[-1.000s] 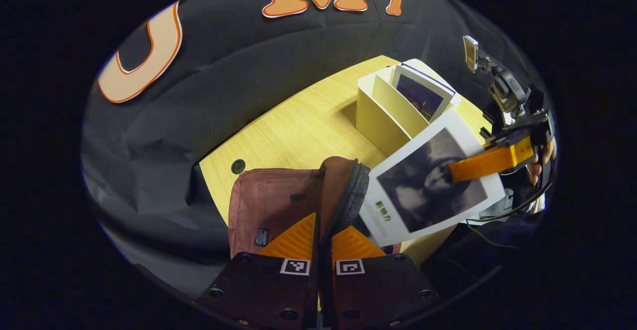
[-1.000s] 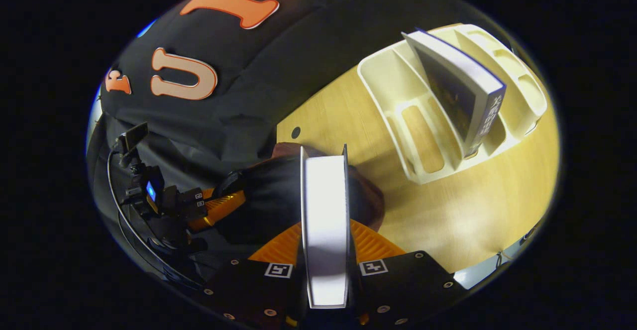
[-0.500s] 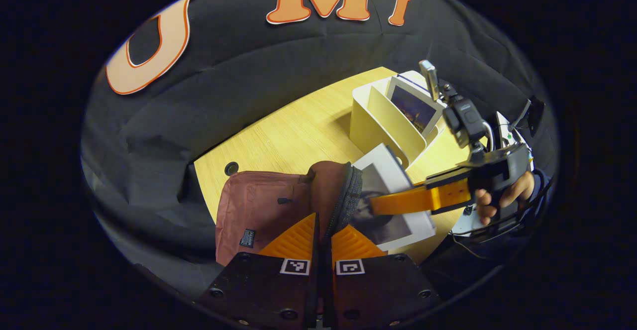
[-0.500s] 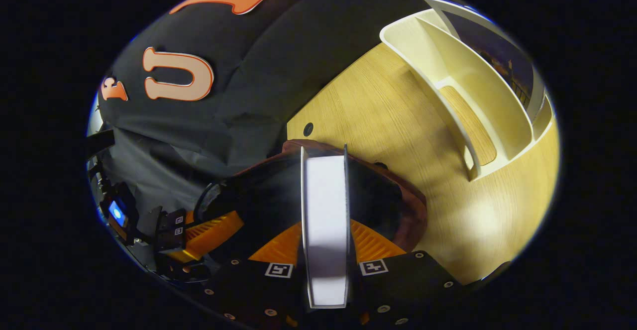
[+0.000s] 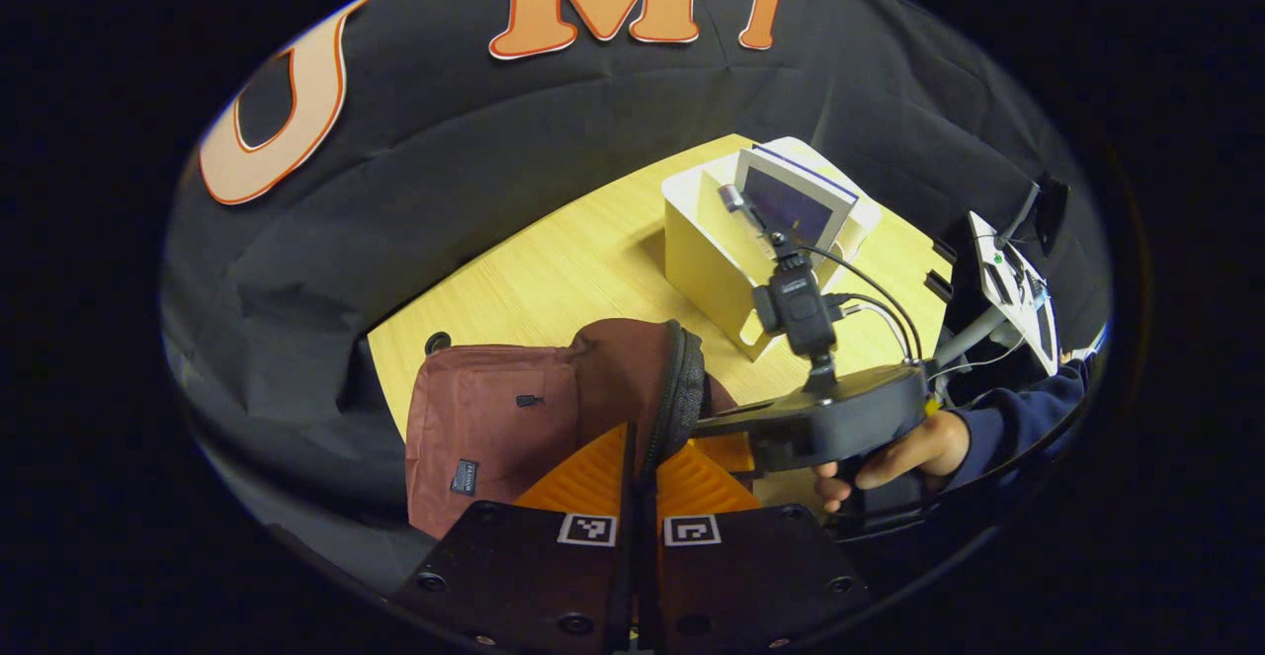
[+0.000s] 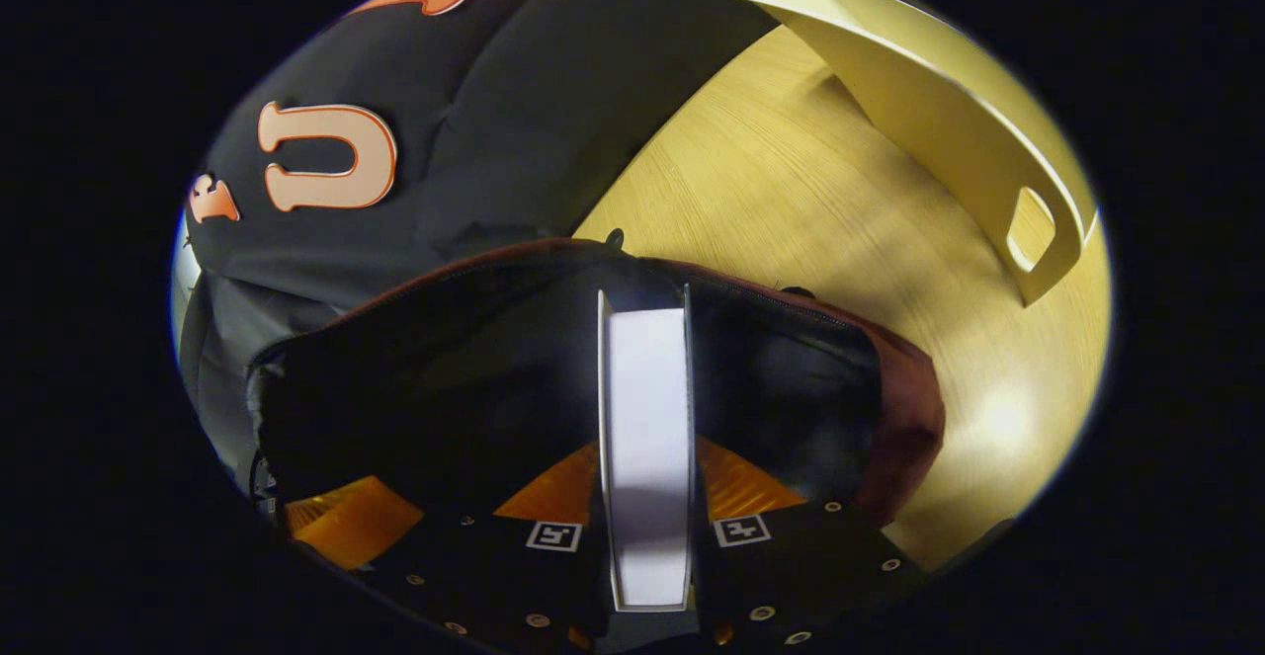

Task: Open the schoolbag, grab two books from the bookshelf and put them into the schoolbag.

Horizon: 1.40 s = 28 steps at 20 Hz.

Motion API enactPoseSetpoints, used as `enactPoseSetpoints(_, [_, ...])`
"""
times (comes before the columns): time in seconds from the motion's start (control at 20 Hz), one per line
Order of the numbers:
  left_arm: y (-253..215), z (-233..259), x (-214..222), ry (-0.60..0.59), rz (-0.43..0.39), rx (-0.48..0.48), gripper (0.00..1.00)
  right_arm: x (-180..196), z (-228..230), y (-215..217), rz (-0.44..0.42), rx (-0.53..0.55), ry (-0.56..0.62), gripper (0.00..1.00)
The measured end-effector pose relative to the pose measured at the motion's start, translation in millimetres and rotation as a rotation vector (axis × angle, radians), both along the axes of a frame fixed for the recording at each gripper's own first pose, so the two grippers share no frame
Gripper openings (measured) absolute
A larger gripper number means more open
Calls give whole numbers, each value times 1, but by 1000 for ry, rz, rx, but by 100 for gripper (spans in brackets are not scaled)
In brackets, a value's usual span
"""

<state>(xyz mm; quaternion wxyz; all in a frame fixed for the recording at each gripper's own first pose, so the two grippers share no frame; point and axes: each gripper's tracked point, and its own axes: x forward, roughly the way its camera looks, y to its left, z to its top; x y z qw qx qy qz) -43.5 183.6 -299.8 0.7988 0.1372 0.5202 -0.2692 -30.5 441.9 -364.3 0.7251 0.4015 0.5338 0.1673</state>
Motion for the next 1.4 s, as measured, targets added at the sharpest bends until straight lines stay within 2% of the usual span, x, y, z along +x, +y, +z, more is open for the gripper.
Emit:
enactPoseSetpoints(0.1, [0,0,-2,-1,12,-14,4,4,-7,8,-8,8,1,34])
enactPoseSetpoints(0.2, [3,-3,-3,1,23,-7,4,4,-31,18,26,-28,15,35])
enactPoseSetpoints(0.3, [5,-7,-5,9,33,-10,4,-7,-39,19,47,-89,70,44])
enactPoseSetpoints(0.35, [5,-6,-6,18,42,-23,4,-11,-46,13,68,-140,70,43])
enactPoseSetpoints(0.4, [3,-8,-6,26,54,-37,4,-18,-50,9,102,-171,74,59])
enactPoseSetpoints(0.45, [3,-7,-4,26,61,-44,4,-24,-46,0,142,-175,86,51])
enactPoseSetpoints(0.5, [4,-8,-3,23,65,-47,4,-31,-44,-7,171,-178,98,92])
enactPoseSetpoints(0.55, [6,-10,-2,20,67,-51,4,-35,-40,-19,191,-205,97,87])
enactPoseSetpoints(0.65, [8,-13,-2,36,86,-62,4,-34,-33,-47,199,-258,54,96])
enactPoseSetpoints(0.9, [4,-22,0,55,96,-60,4,-43,4,-118,266,-358,-34,98])
enactPoseSetpoints(1.05, [5,-28,-2,76,110,-63,4,-38,35,-169,280,-462,-89,98])
enactPoseSetpoints(1.4, [1,-36,0,88,139,-48,3,8,113,-268,275,-656,-188,98])
